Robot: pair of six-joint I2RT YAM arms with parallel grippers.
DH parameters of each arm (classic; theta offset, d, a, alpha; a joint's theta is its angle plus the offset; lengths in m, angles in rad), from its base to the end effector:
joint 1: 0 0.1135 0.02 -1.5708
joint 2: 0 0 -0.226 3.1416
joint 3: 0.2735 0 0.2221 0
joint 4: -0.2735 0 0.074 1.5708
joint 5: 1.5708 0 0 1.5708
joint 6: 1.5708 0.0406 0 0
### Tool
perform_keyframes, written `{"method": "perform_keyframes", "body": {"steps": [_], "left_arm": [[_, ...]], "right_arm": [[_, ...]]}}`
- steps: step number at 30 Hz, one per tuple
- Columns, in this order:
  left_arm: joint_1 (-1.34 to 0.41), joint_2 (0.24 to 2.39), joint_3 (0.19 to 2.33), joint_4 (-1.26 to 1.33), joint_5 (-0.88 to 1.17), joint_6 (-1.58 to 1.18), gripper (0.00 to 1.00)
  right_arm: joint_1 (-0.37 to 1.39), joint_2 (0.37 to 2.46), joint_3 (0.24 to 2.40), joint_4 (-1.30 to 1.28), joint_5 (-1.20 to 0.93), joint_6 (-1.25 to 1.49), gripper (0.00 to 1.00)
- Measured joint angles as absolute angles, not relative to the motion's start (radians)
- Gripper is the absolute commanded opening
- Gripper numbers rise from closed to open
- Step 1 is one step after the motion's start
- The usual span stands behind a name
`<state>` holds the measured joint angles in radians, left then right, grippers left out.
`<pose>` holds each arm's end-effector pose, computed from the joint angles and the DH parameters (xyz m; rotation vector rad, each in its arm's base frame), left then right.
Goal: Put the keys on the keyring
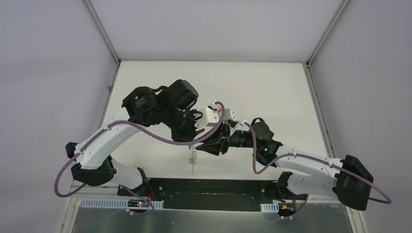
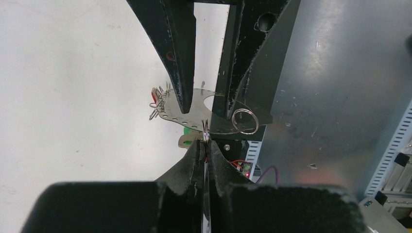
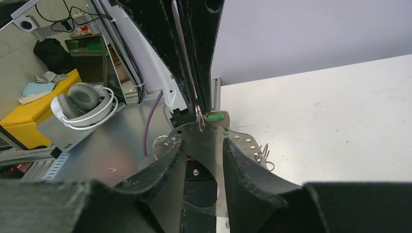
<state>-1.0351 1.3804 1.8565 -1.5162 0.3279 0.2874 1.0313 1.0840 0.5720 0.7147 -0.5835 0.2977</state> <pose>0.0892 -0.1758 0.3898 1.7444 2.0452 -0.6801 0.1019 0.2138 0.2825 -1.0408 1.1874 1.4709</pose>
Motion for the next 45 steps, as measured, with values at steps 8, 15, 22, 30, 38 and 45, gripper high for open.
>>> {"method": "perform_keyframes", "body": {"steps": [8, 15, 22, 30, 38, 45], "left_arm": [[-1.035, 1.424, 1.917, -1.563, 0.333, 0.287, 0.00], [-1.035, 1.446, 1.918, -1.576, 0.343, 0.284, 0.00], [-1.035, 1.446, 1.918, -1.588, 0.349, 0.281, 0.00], [-1.035, 1.440, 1.905, -1.587, 0.350, 0.277, 0.06], [-1.035, 1.282, 1.715, -1.431, 0.310, 0.226, 0.35], [-1.035, 0.981, 1.424, -1.166, 0.259, 0.156, 0.42]], "right_arm": [[1.032, 1.095, 0.572, 0.768, -0.588, 0.316, 0.29], [1.034, 1.114, 0.580, 0.789, -0.595, 0.326, 0.20], [1.039, 1.127, 0.597, 0.799, -0.609, 0.334, 0.00], [1.040, 1.133, 0.597, 0.804, -0.615, 0.337, 0.00], [1.044, 1.133, 0.596, 0.802, -0.618, 0.337, 0.00], [1.044, 1.133, 0.596, 0.801, -0.618, 0.337, 0.00]]}}
